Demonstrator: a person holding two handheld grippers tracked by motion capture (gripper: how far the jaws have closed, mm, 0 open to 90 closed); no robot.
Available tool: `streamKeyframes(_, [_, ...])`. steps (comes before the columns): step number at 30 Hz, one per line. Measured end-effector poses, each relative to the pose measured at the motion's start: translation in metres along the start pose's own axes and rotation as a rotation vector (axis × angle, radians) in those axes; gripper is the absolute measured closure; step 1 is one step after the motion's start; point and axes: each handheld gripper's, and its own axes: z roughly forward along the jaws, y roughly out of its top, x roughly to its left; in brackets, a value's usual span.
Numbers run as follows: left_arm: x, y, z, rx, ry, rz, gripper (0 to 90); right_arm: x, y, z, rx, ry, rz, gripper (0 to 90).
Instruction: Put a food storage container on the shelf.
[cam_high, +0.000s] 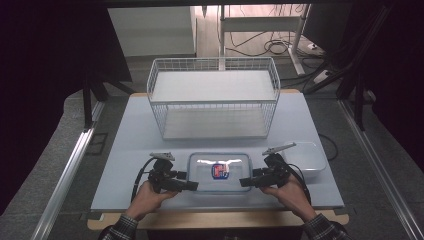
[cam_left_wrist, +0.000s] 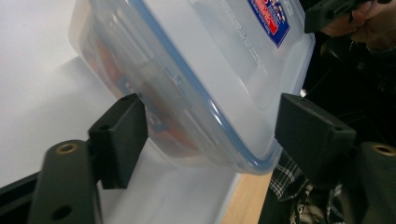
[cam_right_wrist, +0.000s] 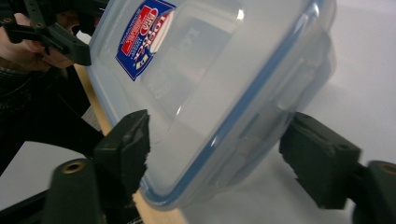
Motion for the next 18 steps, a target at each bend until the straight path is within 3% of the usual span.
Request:
streamKeyframes(1, [0.0, 0.0, 0.0, 0.0, 0.0, 0.0, 30.2, 0.0, 0.0, 0.0, 0.0, 0.0, 0.0, 28.5])
streamKeyframes(3, [-0.002, -0.003, -0.005, -0.026, -0.002, -0.014, 36.4, 0.0, -0.006, -0.007, -0.035, 0.025, 0.02, 39.0])
streamKeyframes(6, [0.0, -0.004, -0.007, -0.045, -0.014, -0.042, 41.1, -0.001, -0.009, -0.01, -0.061, 0.04, 0.046, 42.6])
streamKeyframes(8, [0.002, -0.004, -0.008, -0.068, -0.011, -0.067, 45.5, 0.0, -0.009, -0.012, -0.08, 0.026, 0.055, 46.0])
streamKeyframes(11, [0.002, -0.003, -0.012, -0.119, 0.017, -0.071, 51.8, 0.003, -0.009, -0.015, -0.112, 0.012, 0.05, 51.9])
streamKeyframes(13, [0.002, -0.003, -0.012, -0.121, 0.02, -0.071, 52.4, 0.006, -0.008, -0.014, -0.122, -0.009, 0.034, 51.4])
streamKeyframes(18, [0.004, -0.004, -0.012, -0.144, 0.011, -0.1, 53.0, 0.006, -0.01, -0.013, -0.146, -0.015, 0.054, 51.0])
